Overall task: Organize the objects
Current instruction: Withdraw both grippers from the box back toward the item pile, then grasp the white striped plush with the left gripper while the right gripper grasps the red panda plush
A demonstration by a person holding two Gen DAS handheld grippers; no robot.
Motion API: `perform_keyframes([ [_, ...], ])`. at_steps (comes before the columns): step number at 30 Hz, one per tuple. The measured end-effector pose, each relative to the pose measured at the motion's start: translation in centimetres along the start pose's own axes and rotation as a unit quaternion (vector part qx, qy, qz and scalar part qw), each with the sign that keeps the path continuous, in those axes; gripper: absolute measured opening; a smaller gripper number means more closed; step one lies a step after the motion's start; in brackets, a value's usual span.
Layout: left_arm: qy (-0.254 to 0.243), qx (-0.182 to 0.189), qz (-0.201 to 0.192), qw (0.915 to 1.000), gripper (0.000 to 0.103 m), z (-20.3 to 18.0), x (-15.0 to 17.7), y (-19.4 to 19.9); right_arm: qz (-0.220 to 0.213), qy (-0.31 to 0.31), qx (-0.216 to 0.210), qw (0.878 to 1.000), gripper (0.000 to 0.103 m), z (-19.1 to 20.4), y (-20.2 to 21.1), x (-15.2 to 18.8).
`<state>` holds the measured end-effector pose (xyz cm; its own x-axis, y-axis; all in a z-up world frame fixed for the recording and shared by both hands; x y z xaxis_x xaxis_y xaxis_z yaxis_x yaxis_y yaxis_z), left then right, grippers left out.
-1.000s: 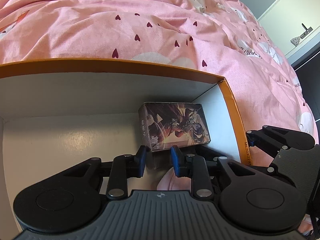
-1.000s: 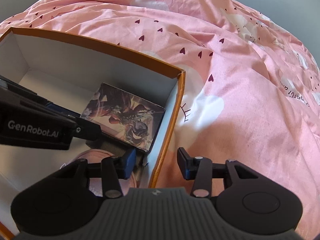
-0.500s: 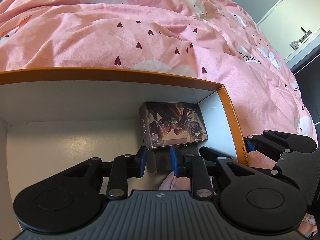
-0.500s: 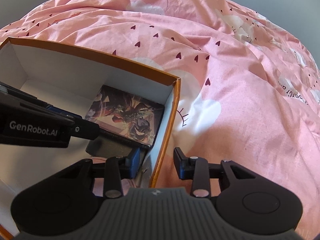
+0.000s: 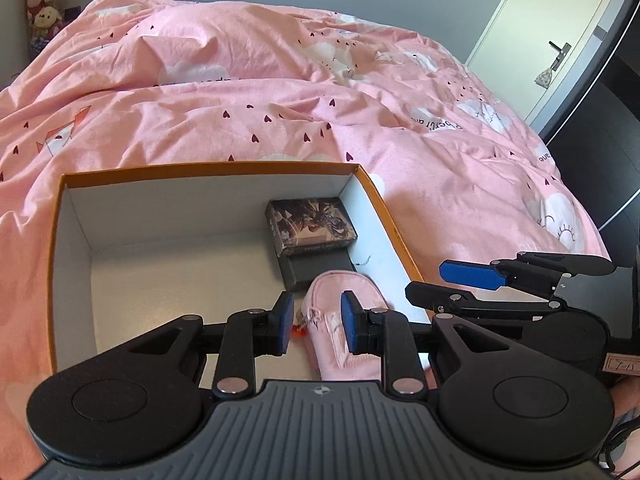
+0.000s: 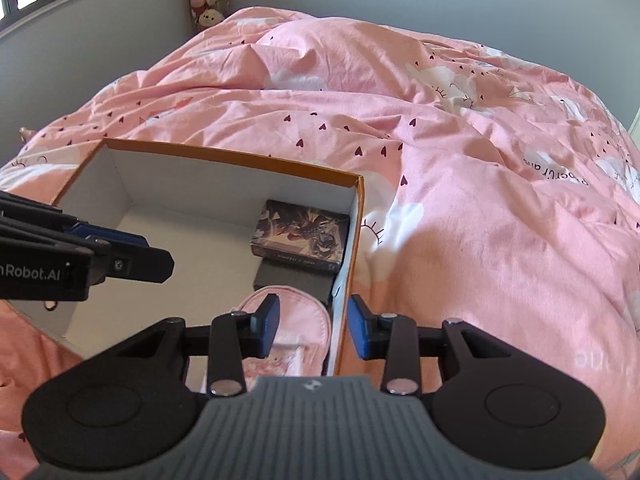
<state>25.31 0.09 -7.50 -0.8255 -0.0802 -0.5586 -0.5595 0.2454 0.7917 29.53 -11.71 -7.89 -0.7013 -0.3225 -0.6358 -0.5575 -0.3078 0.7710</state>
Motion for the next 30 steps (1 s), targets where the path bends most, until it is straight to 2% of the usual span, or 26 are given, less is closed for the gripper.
perform_keyframes([
  [5, 0.004, 0.004, 0.002, 1.0, 0.028, -0.4, 3.4, 2.5, -0.006, -0.036, -0.021, 0.999, 0.039, 1.6, 3.3, 3.3],
  [10, -0.003, 0.019, 0.032, 0.9993, 0.028, -1.5, 7.6, 2.8, 0.035, -0.053, -0.043, 0.997, 0.037, 3.5, 4.1, 8.1],
  [14, 0.0, 0.022, 0.064, 0.9977, 0.028, -1.7, 11.1, 2.3, 0.074, -0.07, -0.059, 0.993, 0.028, 4.7, 4.3, 12.1],
  [16, 0.002, 0.01, 0.072, 0.9973, 0.028, -1.3, 12.7, 2.3, 0.084, -0.079, -0.068, 0.991, 0.028, 5.1, 4.5, 13.4],
  [19, 0.003, -0.044, 0.078, 0.996, 0.028, 0.3, 14.4, 2.4, 0.091, -0.088, -0.088, 0.988, 0.024, 6.1, 4.7, 14.6],
  [22, 0.027, -0.071, 0.084, 0.9936, 0.035, 2.3, 15.0, 2.3, 0.1, -0.076, -0.111, 0.986, 0.024, 7.8, 4.4, 15.0],
  [24, 0.053, -0.063, 0.096, 0.992, 0.044, 3.4, 15.0, 1.8, 0.11, -0.066, -0.121, 0.984, 0.026, 8.8, 3.8, 15.2],
  [26, 0.074, -0.051, 0.117, 0.9891, 0.048, 4.2, 15.3, 1.3, 0.123, -0.059, -0.126, 0.983, 0.026, 9.5, 2.9, 15.2],
  [30, 0.085, -0.036, 0.138, 0.9861, 0.054, 4.8, 15.7, 0.7, 0.143, -0.049, -0.125, 0.981, 0.036, 10.0, 1.5, 15.3],
])
Point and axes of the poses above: each gripper's, at about its wrist camera, not at the fingertips, and y roughly against the way its jaws point, z to its left, x to its underside, the point moved 10 cm from there along -y, roughly the way its jaws point, and after that the axes turned 2 degrees about -x, right-handed, at the moved point
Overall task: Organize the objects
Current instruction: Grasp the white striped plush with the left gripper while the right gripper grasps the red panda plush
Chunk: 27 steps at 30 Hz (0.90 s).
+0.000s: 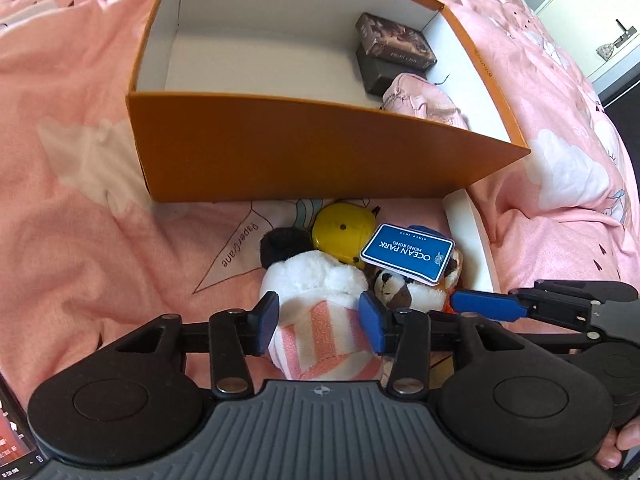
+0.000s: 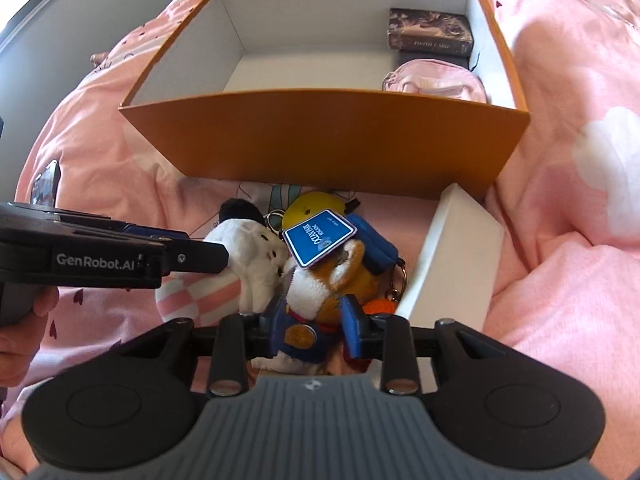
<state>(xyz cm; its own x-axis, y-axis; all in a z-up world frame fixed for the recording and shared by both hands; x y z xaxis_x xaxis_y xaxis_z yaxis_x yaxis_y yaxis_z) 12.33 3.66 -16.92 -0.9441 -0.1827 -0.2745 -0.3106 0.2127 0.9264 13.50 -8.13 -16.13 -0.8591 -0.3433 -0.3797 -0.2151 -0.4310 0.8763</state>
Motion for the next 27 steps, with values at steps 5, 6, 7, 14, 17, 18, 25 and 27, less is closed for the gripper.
perform_keyframes([
  [5, -0.021, -0.005, 0.024, 0.9995, 0.059, -0.3, -0.2, -0.9, 0.019, 0.013, 0.012, 1.0, 0.046, -0.3, -1.5, -0.5],
  [6, -0.024, -0.007, 0.03, 0.9992, 0.06, -0.3, -0.2, -1.2, 0.02, 0.017, 0.012, 1.0, 0.048, -0.3, -1.7, -0.5],
  [7, -0.028, -0.01, 0.036, 0.9989, 0.06, -0.2, -0.2, -1.5, 0.022, 0.021, 0.012, 0.999, 0.049, -0.2, -1.9, -0.6],
  [14, -0.007, -0.011, 0.065, 0.9978, 0.064, 1.7, 0.2, -3.2, 0.03, 0.057, 0.029, 0.998, 0.058, 0.2, -3.2, -0.8],
  [17, 0.007, 0.001, 0.066, 0.9978, 0.064, 2.4, 0.2, -3.4, 0.032, 0.066, 0.037, 0.997, 0.063, 0.2, -3.6, -0.8],
  [18, 0.01, 0.004, 0.065, 0.9978, 0.063, 2.5, 0.2, -3.3, 0.033, 0.071, 0.042, 0.996, 0.063, 0.2, -3.9, -0.8],
  [25, 0.018, 0.013, 0.061, 0.9979, 0.063, 2.7, 0.8, -3.4, 0.029, 0.098, 0.06, 0.993, 0.063, 0.2, -4.9, -0.9],
  [27, 0.023, 0.016, 0.06, 0.9978, 0.063, 2.8, 0.9, -3.3, 0.024, 0.101, 0.061, 0.993, 0.06, 0.1, -5.1, -0.9],
])
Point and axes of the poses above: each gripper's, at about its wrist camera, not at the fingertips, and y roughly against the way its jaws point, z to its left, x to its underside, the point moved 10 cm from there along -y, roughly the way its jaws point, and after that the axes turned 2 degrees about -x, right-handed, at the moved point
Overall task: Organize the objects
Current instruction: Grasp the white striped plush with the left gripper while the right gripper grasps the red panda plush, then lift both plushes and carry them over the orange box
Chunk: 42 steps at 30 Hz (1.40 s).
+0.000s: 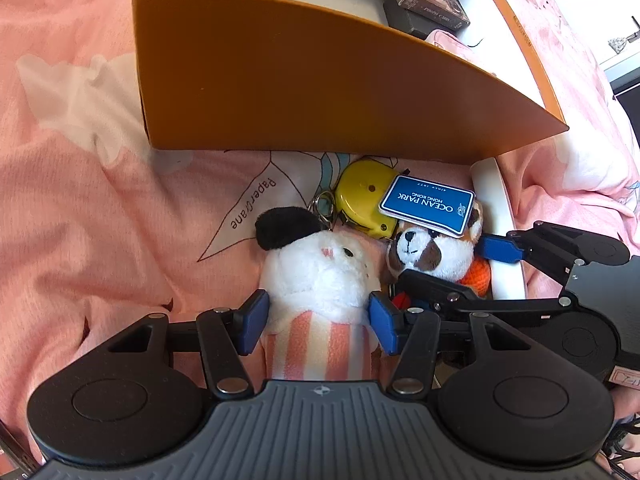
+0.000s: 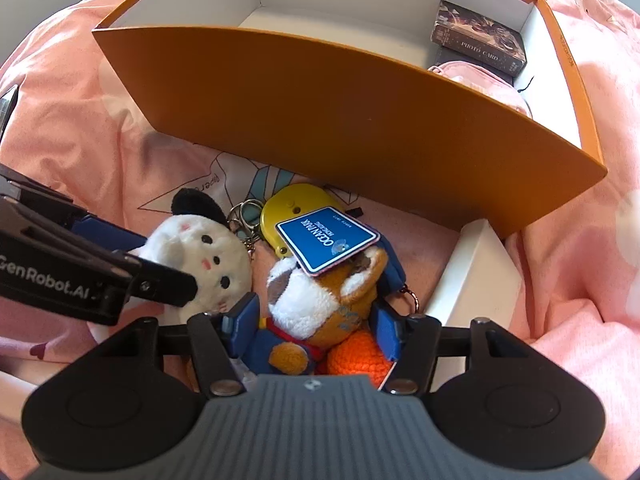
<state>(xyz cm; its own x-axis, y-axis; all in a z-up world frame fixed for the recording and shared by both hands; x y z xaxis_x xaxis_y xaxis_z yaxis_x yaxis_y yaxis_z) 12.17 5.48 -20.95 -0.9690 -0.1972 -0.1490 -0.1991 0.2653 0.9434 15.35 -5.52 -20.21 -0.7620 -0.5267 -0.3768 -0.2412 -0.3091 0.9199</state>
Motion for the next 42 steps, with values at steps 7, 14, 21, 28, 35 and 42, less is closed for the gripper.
perform_keyframes([
  [7, 0.01, 0.003, -0.024, 0.9996, 0.059, 0.0, 0.4, 1.0, -0.015, -0.011, -0.002, 1.0, 0.05, -0.3, 0.7, 0.1],
  [14, 0.003, 0.0, -0.077, 0.997, 0.055, -0.7, 0.3, 3.9, -0.048, -0.004, -0.001, 0.999, 0.048, -0.2, 3.7, -0.3],
  [21, -0.027, 0.014, -0.15, 0.9882, 0.053, -2.9, -0.4, 7.7, -0.089, 0.005, 0.007, 0.996, 0.048, -0.6, 7.6, -1.1],
  [28, -0.052, 0.022, -0.209, 0.9762, 0.052, -5.4, -1.4, 11.4, -0.128, -0.013, 0.001, 0.992, 0.049, -1.9, 11.7, -1.9],
  [35, -0.071, 0.033, -0.264, 0.9614, 0.052, -7.2, -2.4, 15.1, -0.177, -0.022, -0.014, 0.984, 0.049, -2.5, 15.7, -3.1],
  [42, -0.083, 0.026, -0.312, 0.946, 0.051, -8.5, -4.9, 17.1, -0.219, -0.006, -0.004, 0.976, 0.049, -2.9, 18.5, -5.6],
])
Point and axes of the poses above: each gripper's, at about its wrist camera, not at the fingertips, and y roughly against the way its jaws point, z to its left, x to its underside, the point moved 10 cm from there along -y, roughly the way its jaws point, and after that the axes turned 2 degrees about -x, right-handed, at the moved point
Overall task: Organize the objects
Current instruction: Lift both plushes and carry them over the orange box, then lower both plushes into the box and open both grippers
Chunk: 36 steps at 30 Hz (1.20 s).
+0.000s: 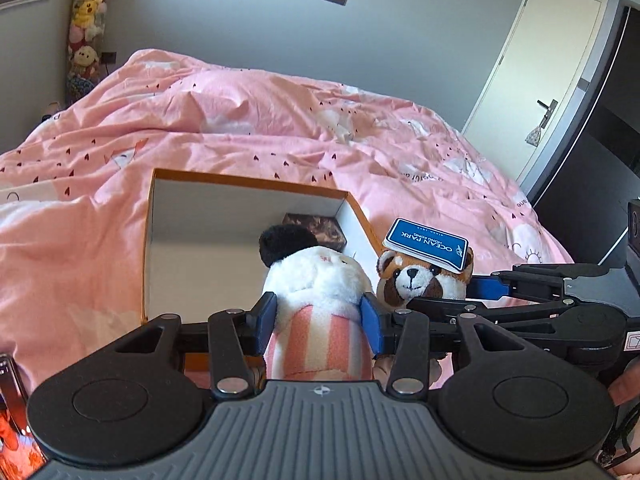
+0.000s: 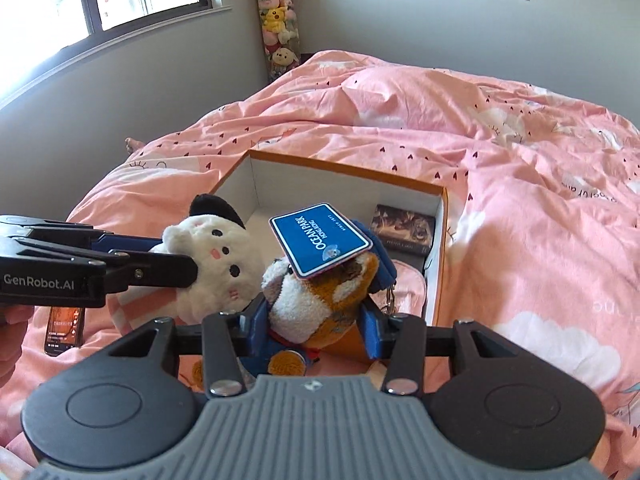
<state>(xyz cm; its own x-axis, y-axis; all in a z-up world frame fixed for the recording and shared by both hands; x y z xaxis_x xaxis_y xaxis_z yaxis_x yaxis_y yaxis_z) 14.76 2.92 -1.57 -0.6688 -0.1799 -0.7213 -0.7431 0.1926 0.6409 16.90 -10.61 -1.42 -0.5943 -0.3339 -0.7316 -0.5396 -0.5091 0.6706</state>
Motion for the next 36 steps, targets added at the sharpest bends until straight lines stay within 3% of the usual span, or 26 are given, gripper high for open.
perform_keyframes([
  [11, -0.009, -0.012, -0.061, 0.998, 0.05, 0.1, -5.0, -1.7, -0.044, 0.013, 0.019, 0.999, 0.049, -1.3, -1.0, -5.5],
  [17, 0.002, -0.022, -0.072, 0.9971, 0.05, 2.0, -7.0, -3.3, -0.036, -0.016, 0.001, 0.999, 0.049, -2.8, -3.8, -8.0],
  [21, 0.01, -0.039, -0.062, 0.9973, 0.05, 3.5, -6.9, -5.7, -0.011, -0.026, -0.002, 1.0, 0.049, -3.8, -6.6, -8.4],
  [27, 0.018, -0.077, -0.022, 0.9966, 0.05, 5.8, -4.8, -9.8, 0.062, -0.003, -0.033, 0.998, 0.049, -3.6, -11.7, -6.8],
  [32, 0.02, -0.115, -0.004, 0.9932, 0.05, 7.4, -3.0, -11.7, 0.129, -0.008, -0.082, 0.988, 0.049, -3.4, -15.9, -5.0],
  [36, 0.002, -0.136, 0.005, 0.9907, 0.05, 7.6, -2.3, -13.0, 0.176, 0.0, -0.089, 0.98, 0.049, -3.7, -18.8, -3.5],
])
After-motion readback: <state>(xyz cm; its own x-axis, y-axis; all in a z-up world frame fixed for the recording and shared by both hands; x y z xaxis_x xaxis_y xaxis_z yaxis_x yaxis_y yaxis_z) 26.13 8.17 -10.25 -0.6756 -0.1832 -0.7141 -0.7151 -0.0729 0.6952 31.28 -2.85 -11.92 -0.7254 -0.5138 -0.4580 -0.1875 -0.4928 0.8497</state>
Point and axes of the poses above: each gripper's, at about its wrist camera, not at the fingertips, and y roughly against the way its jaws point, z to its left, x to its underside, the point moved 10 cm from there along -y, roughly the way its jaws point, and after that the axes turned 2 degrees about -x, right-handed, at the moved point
